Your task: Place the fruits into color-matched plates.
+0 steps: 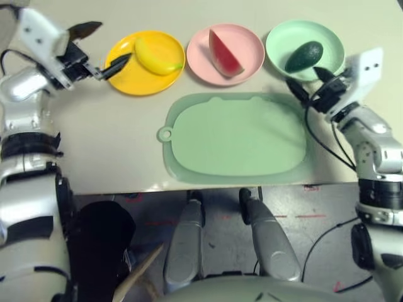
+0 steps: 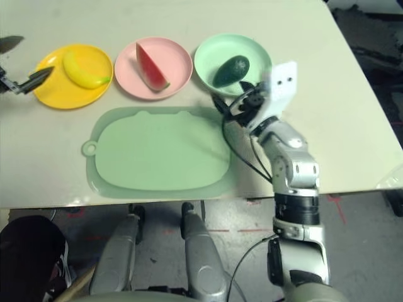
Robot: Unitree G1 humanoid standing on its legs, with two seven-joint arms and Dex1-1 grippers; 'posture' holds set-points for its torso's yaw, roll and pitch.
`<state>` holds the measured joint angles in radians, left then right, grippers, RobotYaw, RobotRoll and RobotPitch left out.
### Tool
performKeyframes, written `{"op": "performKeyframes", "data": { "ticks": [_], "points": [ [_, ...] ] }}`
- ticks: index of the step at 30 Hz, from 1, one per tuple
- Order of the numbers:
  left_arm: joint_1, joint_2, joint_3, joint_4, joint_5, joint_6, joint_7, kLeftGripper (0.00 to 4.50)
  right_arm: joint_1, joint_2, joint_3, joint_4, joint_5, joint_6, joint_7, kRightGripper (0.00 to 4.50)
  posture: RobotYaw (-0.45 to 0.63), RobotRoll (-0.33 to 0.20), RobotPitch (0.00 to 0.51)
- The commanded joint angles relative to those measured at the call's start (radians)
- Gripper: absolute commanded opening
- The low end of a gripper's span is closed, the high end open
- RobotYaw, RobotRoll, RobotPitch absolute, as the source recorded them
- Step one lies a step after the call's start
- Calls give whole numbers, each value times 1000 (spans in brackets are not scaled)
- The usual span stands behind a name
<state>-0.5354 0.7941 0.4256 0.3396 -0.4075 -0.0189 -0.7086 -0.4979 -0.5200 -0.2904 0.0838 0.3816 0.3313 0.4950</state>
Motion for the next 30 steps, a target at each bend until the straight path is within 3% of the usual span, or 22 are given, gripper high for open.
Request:
{"op": "performKeyframes", "data": {
  "ticks": [1,10,16,20,25,30],
  "points": [
    [123,-47,48,-163,-24,138,132,4481,42,-3,-58,16,11,-46,-15,4500,7,0,408],
    [219,-127,58,-292,-26,229,242,4481,157,-34,-75,75,-53,-320,81,4500,13,0,406],
    [306,-169,87,-329,-40,218,265,4481,215,-33,-118,94,-24,-460,106,4500,27,0,402],
    [350,-188,94,-364,-44,210,269,4481,192,-45,-186,138,68,-413,106,4500,27,0,399],
    [389,-197,99,-362,-37,198,266,4481,121,-69,-319,127,316,-178,76,4500,29,0,396],
    [387,-186,113,-347,-38,186,263,4481,147,-148,-293,249,213,-223,139,4500,20,0,394]
  ]
}}
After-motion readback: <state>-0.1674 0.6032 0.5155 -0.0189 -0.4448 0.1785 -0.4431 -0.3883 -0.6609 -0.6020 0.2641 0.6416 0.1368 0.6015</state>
